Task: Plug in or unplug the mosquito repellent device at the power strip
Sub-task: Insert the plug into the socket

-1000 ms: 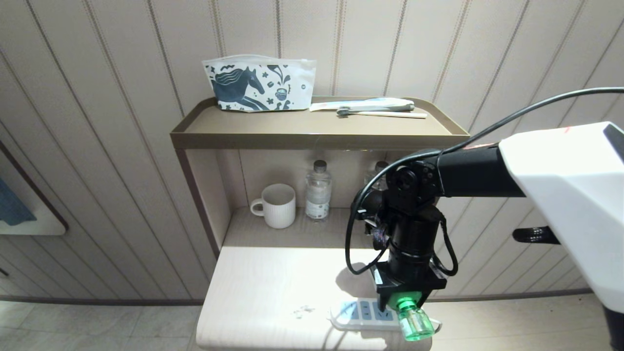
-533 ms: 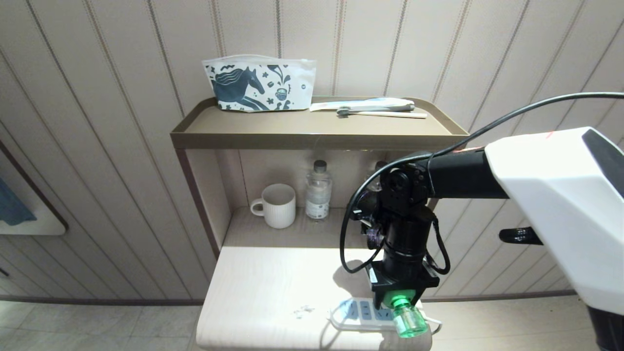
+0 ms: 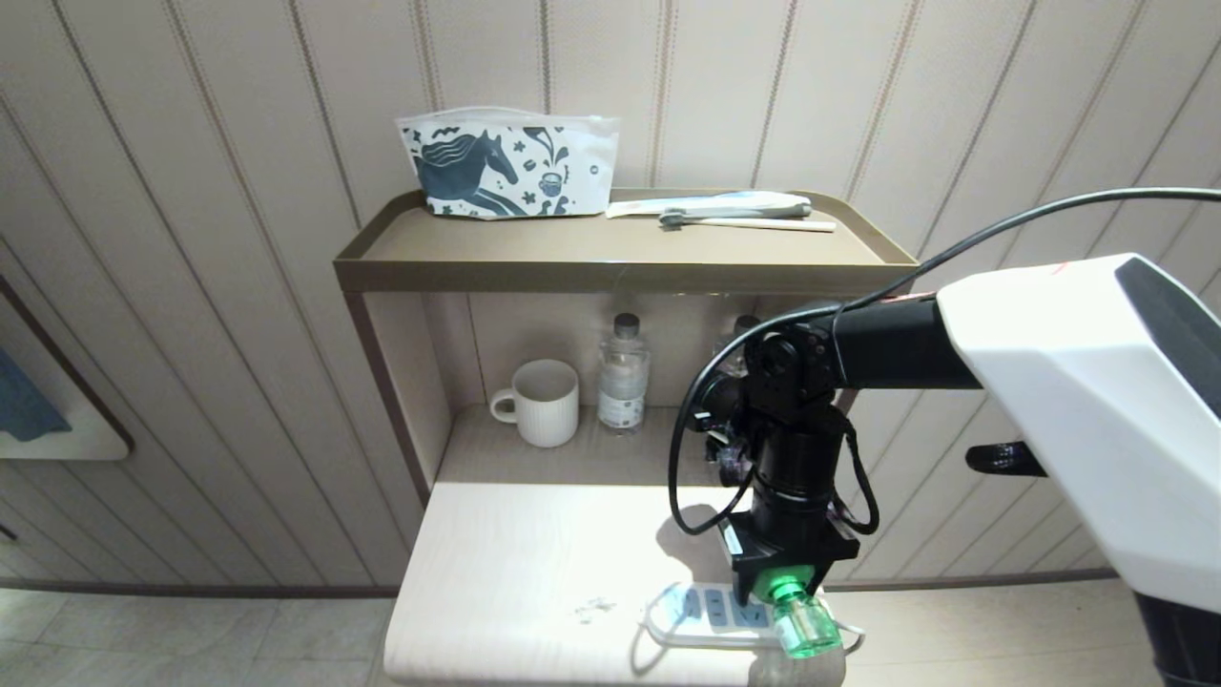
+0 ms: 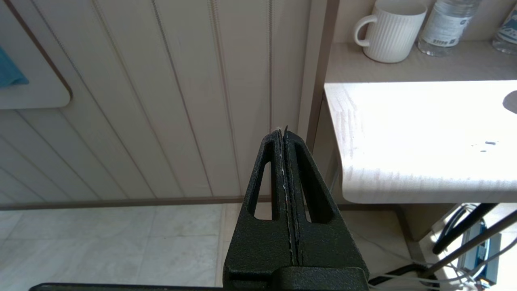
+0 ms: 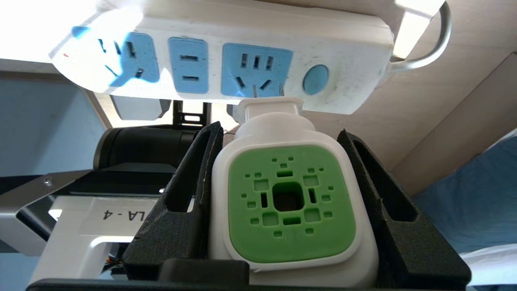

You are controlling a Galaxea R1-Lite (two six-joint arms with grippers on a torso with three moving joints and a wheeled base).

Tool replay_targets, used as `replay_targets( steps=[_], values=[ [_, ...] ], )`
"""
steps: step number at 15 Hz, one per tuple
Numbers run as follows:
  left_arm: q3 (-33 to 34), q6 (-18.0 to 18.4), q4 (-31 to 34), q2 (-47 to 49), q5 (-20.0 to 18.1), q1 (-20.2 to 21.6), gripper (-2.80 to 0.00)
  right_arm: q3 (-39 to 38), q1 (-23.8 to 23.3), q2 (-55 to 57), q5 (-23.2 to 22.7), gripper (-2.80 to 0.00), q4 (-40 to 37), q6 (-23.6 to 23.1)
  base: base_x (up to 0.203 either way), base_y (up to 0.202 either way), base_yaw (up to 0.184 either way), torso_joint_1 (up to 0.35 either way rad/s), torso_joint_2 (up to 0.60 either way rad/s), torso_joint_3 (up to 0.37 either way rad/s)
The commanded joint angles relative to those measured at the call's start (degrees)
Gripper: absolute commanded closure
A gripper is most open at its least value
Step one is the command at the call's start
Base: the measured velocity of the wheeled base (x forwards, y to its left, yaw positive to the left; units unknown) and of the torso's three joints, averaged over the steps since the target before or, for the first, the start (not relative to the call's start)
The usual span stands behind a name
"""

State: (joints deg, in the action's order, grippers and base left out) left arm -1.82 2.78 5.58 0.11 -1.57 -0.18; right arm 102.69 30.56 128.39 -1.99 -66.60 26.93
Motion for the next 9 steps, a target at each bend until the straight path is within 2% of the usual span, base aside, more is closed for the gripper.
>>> replay_targets(
  steps=[1, 9],
  values=[
    [-0.03, 0.03, 0.04, -0.02, -0.01, 0.01, 0.0, -0.04, 0.02, 0.37, -0.03, 0.0, -0.38, -0.1, 0.0, 0.0, 0.0, 0.0, 0.0, 0.0],
    [-0.02, 0.03, 0.04, -0.02, -0.01, -0.03, 0.0, -0.03, 0.02, 0.9, -0.29, 0.0, 0.94, -0.82, 0.0, 0.0, 0.0, 0.0, 0.0, 0.0]
  ],
)
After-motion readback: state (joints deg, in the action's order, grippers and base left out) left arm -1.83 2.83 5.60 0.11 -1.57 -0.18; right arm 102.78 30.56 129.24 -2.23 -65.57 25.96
